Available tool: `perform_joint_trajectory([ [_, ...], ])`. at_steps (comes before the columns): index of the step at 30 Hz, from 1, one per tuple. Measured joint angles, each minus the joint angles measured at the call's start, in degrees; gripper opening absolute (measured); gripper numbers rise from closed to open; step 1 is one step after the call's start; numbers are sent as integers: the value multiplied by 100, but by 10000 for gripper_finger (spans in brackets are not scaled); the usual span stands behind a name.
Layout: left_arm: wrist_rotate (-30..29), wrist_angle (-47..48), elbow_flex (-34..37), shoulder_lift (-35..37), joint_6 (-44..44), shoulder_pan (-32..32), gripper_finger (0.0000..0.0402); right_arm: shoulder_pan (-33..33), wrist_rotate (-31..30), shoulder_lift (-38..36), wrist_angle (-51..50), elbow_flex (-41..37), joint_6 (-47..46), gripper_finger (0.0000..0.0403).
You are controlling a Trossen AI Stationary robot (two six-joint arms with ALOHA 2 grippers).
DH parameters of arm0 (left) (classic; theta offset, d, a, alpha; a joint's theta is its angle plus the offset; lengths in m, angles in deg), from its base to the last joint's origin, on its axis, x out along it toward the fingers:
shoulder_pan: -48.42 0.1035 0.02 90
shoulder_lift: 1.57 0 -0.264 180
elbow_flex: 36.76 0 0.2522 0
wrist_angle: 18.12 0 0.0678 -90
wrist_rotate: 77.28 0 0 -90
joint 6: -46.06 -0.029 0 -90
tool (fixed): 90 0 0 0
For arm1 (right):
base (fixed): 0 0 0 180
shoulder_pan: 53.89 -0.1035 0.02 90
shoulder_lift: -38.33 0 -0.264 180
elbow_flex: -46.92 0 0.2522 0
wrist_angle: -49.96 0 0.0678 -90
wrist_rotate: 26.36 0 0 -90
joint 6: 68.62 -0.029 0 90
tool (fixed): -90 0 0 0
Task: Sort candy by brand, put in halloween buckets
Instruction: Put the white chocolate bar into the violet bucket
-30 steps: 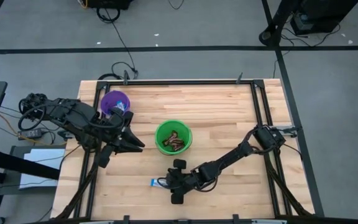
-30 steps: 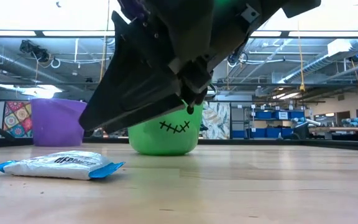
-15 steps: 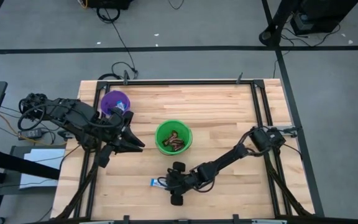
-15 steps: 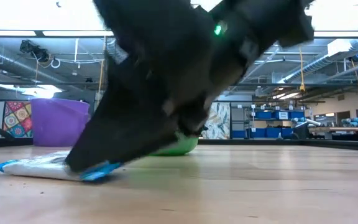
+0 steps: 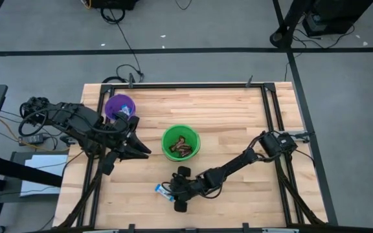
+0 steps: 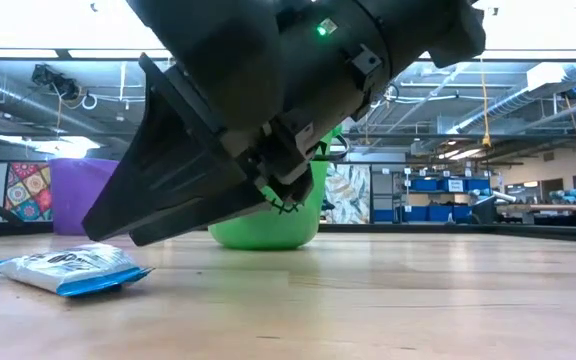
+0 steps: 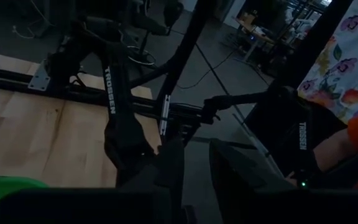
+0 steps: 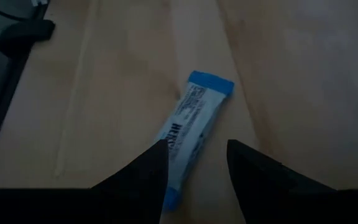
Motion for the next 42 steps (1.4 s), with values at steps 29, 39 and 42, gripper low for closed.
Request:
perform_joint_trajectory([
  [29, 2, -192, 0, -4, -11, 0, 80, -130, 245, 116, 65, -12, -622, 91],
  [39, 2, -240, 0, -4, -13, 0, 80, -184, 281, 114, 38, -10, -730, 11],
  [42, 3, -240, 0, -4, -14, 0, 80, -184, 435, 111, 89, -10, -809, 7],
])
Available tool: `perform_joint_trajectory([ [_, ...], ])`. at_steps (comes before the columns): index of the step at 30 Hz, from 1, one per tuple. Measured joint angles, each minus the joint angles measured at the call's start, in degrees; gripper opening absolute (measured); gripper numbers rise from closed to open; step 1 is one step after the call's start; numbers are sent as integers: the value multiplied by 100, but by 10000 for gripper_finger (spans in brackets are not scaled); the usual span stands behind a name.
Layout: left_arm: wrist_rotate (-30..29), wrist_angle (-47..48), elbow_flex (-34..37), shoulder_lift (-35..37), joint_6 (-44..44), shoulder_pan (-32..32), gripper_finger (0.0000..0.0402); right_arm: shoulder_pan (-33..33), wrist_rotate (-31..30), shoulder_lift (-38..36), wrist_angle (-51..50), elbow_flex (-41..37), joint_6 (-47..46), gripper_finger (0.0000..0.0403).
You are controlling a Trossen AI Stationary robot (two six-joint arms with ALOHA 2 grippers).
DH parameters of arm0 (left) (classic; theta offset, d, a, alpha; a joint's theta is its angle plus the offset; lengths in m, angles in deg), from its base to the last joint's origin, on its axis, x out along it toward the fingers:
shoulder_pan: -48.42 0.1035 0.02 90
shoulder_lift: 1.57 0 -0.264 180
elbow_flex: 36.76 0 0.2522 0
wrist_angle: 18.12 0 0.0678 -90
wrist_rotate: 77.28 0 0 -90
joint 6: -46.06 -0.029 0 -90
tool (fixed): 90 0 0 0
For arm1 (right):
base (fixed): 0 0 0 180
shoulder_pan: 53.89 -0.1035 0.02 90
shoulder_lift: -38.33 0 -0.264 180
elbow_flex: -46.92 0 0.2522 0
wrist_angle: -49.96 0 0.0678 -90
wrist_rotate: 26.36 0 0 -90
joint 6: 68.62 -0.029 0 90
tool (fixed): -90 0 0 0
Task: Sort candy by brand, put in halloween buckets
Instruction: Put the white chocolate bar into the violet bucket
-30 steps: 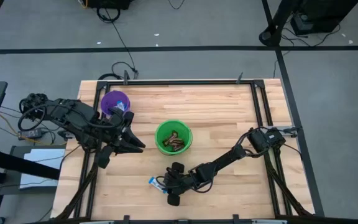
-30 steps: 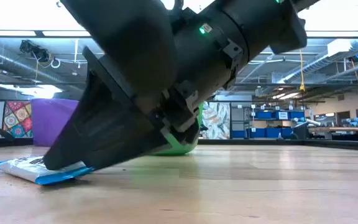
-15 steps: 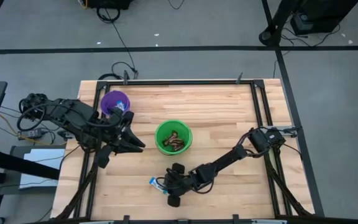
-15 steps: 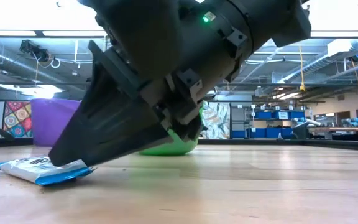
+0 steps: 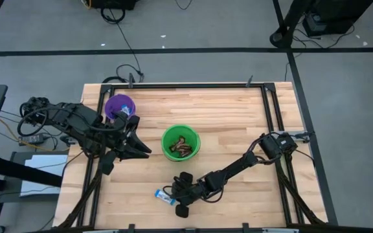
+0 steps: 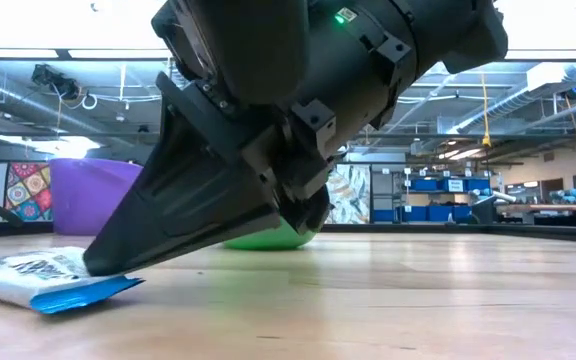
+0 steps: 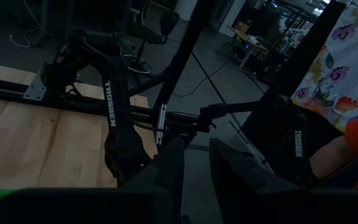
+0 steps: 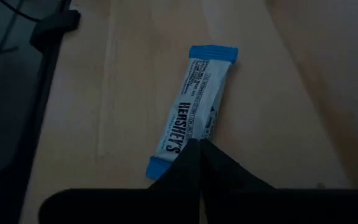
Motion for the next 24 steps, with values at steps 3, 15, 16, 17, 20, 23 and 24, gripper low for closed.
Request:
perform_joint_trajectory([
  [3, 1, 0, 0, 0, -1, 0, 80, 0, 120, -19, 68, -1, -118, 6],
  [15, 17, 0, 0, 0, -1, 0, 80, 7, -150, -723, -526, 0, 350, 2],
  [16, 17, 0, 0, 0, 1, 0, 80, 7, 85, -691, -486, 0, 359, 4],
  [17, 17, 0, 0, 0, 1, 0, 80, 4, 293, -629, -385, 0, 345, 10],
  [20, 21, 2, 0, 0, 1, -25, 80, -12, 472, -449, -130, -1, 252, 45],
  [23, 31, 2, 0, -2, 0, -110, 80, 1, 442, -372, 45, -4, 187, 94],
  [24, 32, 7, 0, -2, 1, -134, 80, 30, 430, -337, 99, -1, 195, 111],
])
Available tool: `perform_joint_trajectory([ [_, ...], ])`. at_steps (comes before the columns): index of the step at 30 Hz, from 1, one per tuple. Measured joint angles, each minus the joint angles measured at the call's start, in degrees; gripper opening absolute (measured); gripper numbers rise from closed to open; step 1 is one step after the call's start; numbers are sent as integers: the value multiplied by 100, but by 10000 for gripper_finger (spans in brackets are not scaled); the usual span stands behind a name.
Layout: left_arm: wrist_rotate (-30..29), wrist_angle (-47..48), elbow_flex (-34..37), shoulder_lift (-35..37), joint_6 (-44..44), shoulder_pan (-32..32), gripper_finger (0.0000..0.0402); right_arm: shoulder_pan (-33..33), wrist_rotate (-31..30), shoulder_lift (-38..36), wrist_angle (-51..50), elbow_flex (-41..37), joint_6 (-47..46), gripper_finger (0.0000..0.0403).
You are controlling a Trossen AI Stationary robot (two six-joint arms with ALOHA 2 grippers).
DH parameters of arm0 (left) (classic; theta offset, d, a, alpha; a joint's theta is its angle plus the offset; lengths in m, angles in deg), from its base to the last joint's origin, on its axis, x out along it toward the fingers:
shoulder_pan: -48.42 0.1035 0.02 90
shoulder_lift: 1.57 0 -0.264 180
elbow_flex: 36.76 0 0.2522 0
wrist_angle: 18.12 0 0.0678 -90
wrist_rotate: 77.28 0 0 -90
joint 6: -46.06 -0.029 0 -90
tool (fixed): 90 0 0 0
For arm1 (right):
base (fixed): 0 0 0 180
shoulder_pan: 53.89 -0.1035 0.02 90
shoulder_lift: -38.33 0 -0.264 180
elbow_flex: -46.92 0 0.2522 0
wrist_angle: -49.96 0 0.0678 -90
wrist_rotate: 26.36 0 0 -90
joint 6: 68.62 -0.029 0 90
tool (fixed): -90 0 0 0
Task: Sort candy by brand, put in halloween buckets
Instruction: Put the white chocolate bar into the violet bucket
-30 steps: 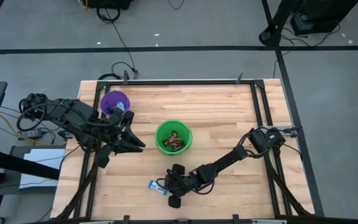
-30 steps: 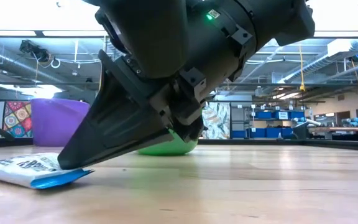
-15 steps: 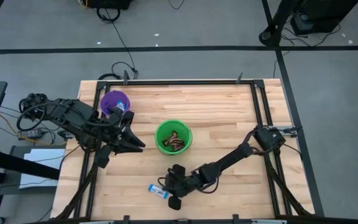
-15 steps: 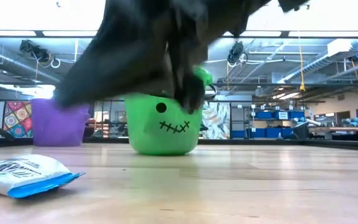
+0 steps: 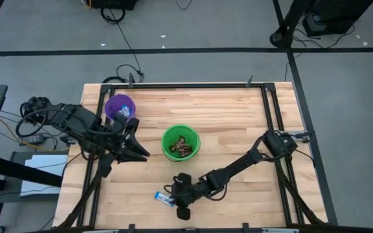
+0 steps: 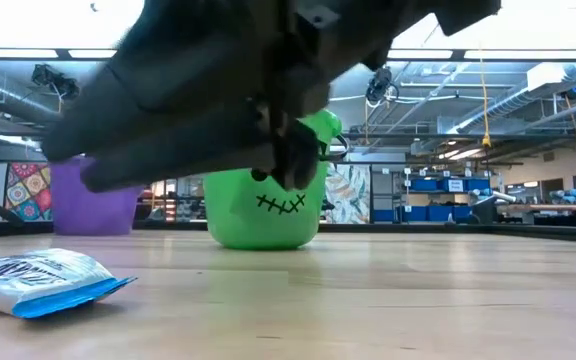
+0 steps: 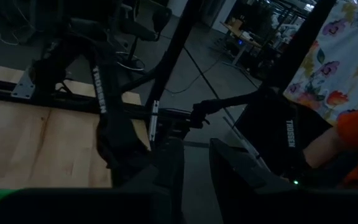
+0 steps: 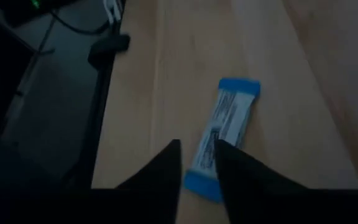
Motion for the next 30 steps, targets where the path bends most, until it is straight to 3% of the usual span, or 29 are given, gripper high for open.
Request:
perform_joint_trajectory([
  [7, 2, 3, 0, -2, 2, -99, 80, 171, 269, 303, 279, -3, 8, 214],
  [12, -2, 12, 0, -2, 27, -141, 80, 117, 137, 620, 736, 10, -273, 244],
  [19, -47, 37, 0, -2, 37, -165, 80, -109, -649, 781, 849, 29, -388, 233],
  [24, -70, 34, 0, -1, 79, -167, 80, -185, -821, 933, 834, 32, -624, 211],
  [30, -160, 26, 0, 0, 168, -166, 80, -182, -887, 941, 780, 19, -696, 138],
])
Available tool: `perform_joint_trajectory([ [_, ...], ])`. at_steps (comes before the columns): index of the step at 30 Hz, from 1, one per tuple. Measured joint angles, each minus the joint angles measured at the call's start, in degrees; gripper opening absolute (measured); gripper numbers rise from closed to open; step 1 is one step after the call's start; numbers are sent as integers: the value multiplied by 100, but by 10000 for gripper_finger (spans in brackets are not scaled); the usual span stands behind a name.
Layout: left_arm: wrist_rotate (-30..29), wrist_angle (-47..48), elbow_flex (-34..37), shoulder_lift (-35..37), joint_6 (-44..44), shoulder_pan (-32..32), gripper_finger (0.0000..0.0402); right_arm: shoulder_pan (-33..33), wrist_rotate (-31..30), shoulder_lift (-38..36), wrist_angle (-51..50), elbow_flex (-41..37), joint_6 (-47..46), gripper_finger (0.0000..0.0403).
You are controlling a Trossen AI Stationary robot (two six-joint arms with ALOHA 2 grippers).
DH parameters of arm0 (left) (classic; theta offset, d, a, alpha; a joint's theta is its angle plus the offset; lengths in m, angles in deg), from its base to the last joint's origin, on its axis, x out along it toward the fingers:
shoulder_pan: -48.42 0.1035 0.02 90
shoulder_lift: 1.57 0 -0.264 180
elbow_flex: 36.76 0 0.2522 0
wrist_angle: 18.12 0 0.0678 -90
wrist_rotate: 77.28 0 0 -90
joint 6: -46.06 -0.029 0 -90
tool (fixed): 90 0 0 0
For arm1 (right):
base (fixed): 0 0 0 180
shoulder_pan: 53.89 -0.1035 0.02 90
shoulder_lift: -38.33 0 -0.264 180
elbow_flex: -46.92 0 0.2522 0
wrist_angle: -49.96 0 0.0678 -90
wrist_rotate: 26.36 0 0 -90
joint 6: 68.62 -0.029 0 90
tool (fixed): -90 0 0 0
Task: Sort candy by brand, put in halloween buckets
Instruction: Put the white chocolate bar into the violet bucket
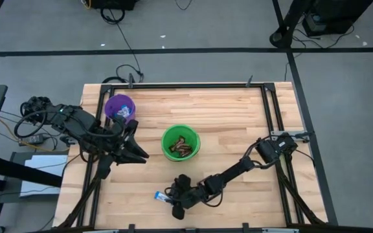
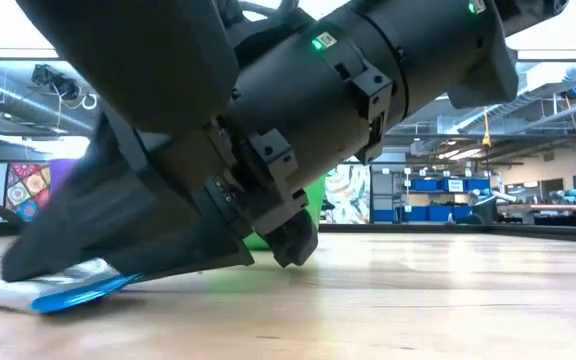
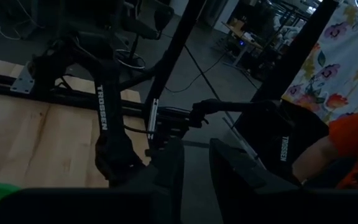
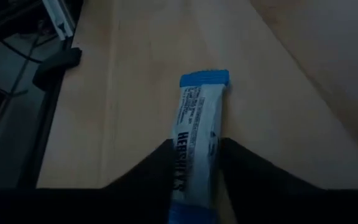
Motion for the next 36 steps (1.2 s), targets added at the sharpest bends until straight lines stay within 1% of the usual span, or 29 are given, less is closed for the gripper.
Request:
perform_joint_trajectory([
  [5, -26, -38, 0, 0, 1, -1, 80, -29, 123, 5, 65, 2, 4, 26],
  [6, -39, -46, 0, 0, 2, -1, 80, -44, 132, 5, 77, 4, 42, 14],
  [13, -85, -39, 0, 0, -3, -1, 80, -33, 209, -143, 28, -13, 53, 6],
  [16, -85, -40, 0, 0, -10, -1, 80, -1, 279, -393, -232, -47, 307, 4],
  [19, -87, -38, 0, 0, -97, 1, 80, 63, 176, -776, -678, -74, 688, 4],
  [23, -87, -38, 0, 0, -162, -1, 80, 188, -140, -1495, -1475, -30, 1167, 2],
  [28, -87, -33, 0, 2, -157, -1, 80, 294, -401, -2129, -2385, -46, 1592, 2],
  [32, -101, -33, 0, 2, -151, -107, 80, 314, -729, -2727, -2451, -33, 1764, 2],
  [36, -89, -14, 0, 2, -162, -282, 80, 290, -1346, -3354, -2492, -33, 1981, 2],
])
